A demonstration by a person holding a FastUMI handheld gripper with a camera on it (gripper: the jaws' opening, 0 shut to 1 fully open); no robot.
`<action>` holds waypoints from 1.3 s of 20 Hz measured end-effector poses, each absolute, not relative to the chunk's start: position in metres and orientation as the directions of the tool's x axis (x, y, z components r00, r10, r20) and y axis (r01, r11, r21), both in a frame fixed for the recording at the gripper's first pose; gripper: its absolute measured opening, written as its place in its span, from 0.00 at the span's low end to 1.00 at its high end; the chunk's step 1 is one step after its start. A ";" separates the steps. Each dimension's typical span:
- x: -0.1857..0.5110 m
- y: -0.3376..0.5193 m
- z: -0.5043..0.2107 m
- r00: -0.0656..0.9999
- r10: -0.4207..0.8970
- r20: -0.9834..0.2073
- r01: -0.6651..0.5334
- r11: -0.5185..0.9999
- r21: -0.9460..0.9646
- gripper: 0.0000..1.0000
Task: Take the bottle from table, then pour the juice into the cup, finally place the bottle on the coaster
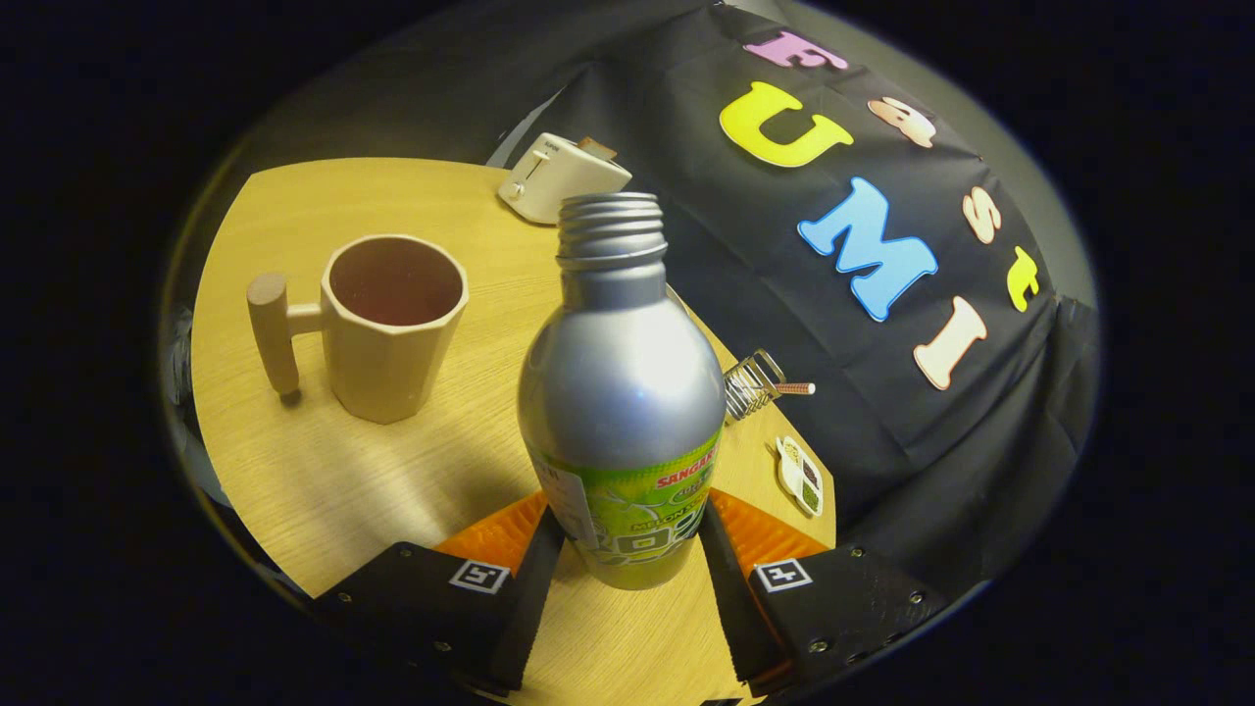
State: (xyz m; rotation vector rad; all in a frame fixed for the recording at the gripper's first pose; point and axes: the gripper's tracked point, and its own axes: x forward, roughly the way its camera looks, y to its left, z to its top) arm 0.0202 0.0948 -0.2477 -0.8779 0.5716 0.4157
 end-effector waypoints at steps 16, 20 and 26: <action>0.014 0.107 -0.264 0.738 0.024 -0.675 -0.632 0.377 -0.677 0.76; 0.012 0.112 -0.262 0.744 0.000 -0.669 -0.637 0.307 -0.708 0.76; 0.011 0.113 -0.254 0.754 -0.053 -0.655 -0.629 0.229 -0.743 0.76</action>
